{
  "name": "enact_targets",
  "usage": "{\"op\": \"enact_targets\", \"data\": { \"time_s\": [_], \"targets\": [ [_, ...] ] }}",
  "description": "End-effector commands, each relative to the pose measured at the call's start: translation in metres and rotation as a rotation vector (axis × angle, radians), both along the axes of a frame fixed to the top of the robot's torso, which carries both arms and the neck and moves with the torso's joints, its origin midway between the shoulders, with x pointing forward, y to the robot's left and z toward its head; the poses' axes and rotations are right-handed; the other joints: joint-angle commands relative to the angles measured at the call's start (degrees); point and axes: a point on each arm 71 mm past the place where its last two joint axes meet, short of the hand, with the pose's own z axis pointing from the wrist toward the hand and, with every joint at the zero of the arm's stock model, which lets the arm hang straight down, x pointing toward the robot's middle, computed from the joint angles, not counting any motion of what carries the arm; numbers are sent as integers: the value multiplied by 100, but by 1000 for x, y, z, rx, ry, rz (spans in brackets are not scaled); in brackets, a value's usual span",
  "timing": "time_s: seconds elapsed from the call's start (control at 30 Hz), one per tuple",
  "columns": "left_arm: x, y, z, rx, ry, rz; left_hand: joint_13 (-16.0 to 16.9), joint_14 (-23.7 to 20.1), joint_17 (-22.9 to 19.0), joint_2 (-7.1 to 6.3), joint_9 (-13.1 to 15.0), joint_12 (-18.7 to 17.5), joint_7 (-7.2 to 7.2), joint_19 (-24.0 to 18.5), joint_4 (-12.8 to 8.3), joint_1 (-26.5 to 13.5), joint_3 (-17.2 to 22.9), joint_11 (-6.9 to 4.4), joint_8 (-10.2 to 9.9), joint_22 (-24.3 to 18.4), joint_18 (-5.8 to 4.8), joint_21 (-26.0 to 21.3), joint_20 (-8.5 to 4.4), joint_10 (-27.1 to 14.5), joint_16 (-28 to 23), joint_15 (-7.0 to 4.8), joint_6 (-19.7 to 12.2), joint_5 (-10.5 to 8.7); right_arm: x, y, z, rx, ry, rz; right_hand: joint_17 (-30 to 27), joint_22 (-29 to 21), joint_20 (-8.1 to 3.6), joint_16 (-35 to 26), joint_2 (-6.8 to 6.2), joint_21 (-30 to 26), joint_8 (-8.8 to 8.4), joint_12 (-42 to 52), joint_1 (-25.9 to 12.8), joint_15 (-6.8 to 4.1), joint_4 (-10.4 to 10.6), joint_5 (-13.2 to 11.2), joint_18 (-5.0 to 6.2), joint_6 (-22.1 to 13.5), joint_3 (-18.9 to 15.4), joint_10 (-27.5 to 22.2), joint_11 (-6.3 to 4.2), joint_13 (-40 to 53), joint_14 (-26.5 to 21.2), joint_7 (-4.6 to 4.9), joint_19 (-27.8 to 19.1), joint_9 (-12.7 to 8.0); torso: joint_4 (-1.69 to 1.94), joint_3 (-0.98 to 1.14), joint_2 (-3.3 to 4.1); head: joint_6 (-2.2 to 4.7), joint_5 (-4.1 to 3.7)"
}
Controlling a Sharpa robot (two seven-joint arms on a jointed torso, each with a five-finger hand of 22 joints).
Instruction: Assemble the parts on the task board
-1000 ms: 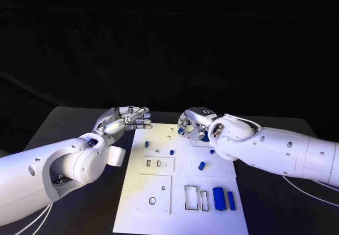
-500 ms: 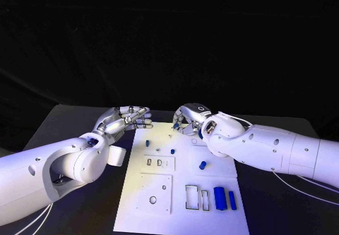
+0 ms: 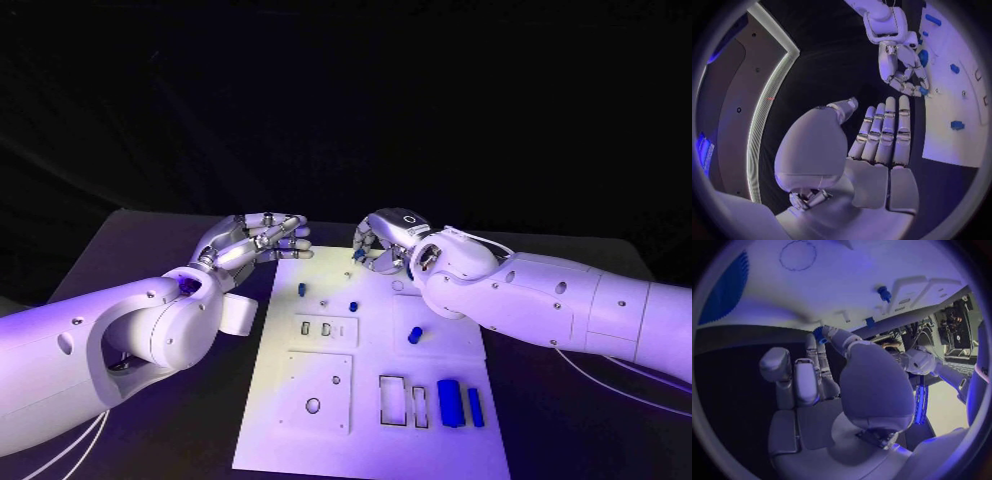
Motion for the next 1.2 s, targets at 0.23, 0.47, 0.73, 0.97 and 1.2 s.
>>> {"op": "enact_targets", "data": {
  "time_s": [0.23,0.47,0.73,0.97,1.2],
  "targets": [
    [-1,-2,2,-10,-4,-21,7,-7,16,18,6,-46,133,0,-11,-45,-34,39,-27,-10,71,-32,37,7,-29,45,-43,30,-2,5,-3,-19,11,15,2,16,-13,34,20,35,26,6,-33,-45,15,-9,-57,0,35,39,14,47,160,27,37,30,3,-3,17,-10,13],
    [0,-2,3,-10,-5,-21,7,-7,16,18,6,-46,133,0,-11,-45,-34,39,-27,-10,71,-32,37,7,-29,45,-43,30,-1,6,-4,-22,15,14,4,16,-12,39,14,34,29,2,-41,-43,19,-26,-56,-10,37,36,14,51,159,27,33,40,5,-8,24,-13,14],
    [0,-2,4,-10,-6,-22,7,-7,16,18,6,-46,133,0,-11,-45,-34,39,-27,-10,71,-32,37,7,-29,45,-43,30,0,8,-5,-34,26,15,-7,13,-11,35,10,32,30,1,-44,-42,20,-33,-55,-16,38,34,15,53,156,27,29,45,14,-12,36,-21,8],
    [0,-2,4,-10,-6,-22,7,-7,16,18,6,-46,133,0,-11,-45,-34,39,-27,-10,71,-32,37,7,-29,45,-43,30,0,8,-7,-37,35,8,-82,-74,2,3,-44,-29,4,-47,-80,-20,32,-58,-37,-121,55,-41,45,61,127,62,-44,73,4,-11,40,-26,15],
    [1,-2,4,-9,-6,-22,7,-11,24,21,7,-59,140,-1,-14,-40,-43,45,-35,-16,71,-38,40,0,-37,49,-53,30,1,4,-6,-11,21,-3,-773,-896,291,-347,-308,-681,-537,-376,-94,284,136,-197,135,-1078,-418,-1309,391,-217,-227,359,-724,25,7,-11,43,-16,11]
  ]
}}
